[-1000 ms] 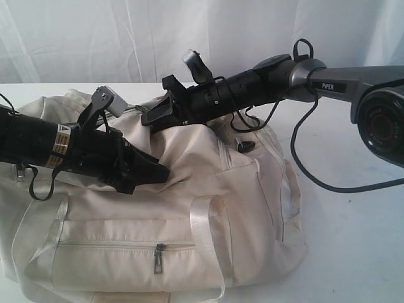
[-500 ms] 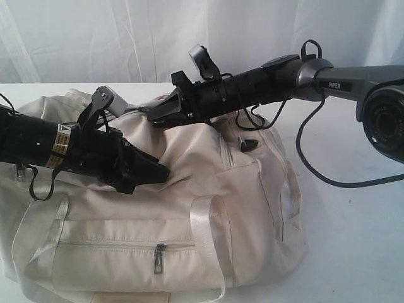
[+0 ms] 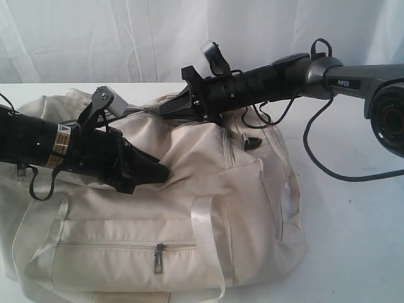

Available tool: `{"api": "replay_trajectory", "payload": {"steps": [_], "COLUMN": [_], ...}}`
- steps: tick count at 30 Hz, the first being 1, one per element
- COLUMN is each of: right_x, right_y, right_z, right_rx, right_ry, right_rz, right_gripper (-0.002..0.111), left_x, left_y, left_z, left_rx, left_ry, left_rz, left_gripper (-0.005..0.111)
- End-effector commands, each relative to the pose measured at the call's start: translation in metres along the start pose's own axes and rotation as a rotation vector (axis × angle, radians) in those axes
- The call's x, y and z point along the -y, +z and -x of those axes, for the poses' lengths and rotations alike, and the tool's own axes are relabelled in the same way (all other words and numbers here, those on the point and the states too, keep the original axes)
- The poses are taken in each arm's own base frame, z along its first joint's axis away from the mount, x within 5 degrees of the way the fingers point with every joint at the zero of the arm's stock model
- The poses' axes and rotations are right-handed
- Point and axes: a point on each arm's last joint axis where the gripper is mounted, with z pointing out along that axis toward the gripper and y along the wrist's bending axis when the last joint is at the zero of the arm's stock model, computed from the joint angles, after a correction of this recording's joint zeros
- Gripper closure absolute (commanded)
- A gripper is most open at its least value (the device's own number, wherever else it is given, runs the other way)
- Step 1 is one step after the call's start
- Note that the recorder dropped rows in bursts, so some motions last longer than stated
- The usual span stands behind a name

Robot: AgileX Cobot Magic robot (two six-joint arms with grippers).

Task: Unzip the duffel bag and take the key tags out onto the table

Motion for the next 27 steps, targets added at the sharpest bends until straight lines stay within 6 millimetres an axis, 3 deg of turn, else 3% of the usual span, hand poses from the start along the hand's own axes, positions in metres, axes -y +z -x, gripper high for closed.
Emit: {"api": "replay_trajectory", "payload": {"steps": [1,12,16,22,27], "right_x": [0.005,0.016,0.019,0.02,0.02], "right_y": [-0.031,-0.077,-0.08,-0.08,-0.08], "right_z": [0.011,0.02,0.017,0.015,0.015], "right_rx": [0.064,0.12,0.08,0.061,0.061], "right_ry": [-0.009,-0.005,-0.015,-0.023,-0.023], "right_rz": [-0.024,-0.06,-0.074,-0.094,-0.094], "right_gripper": [0.108,0.108,0.108,0.108,0.108], "left_x": [0.003,0.003,0.003,0.001,-0.016], "left_y": [0.001,0.0,-0.012,-0.053,-0.073], "left_z": [-0.003,0.0,0.02,0.061,0.079], "left_rx": [-0.014,-0.01,0.046,0.174,0.18], "left_ry": [0.002,0.01,0.064,0.184,0.317], "left_rz": [-0.013,0.003,0.021,0.106,0.372], "left_gripper": [0.067,0.067,0.067,0.065,0.056]}}
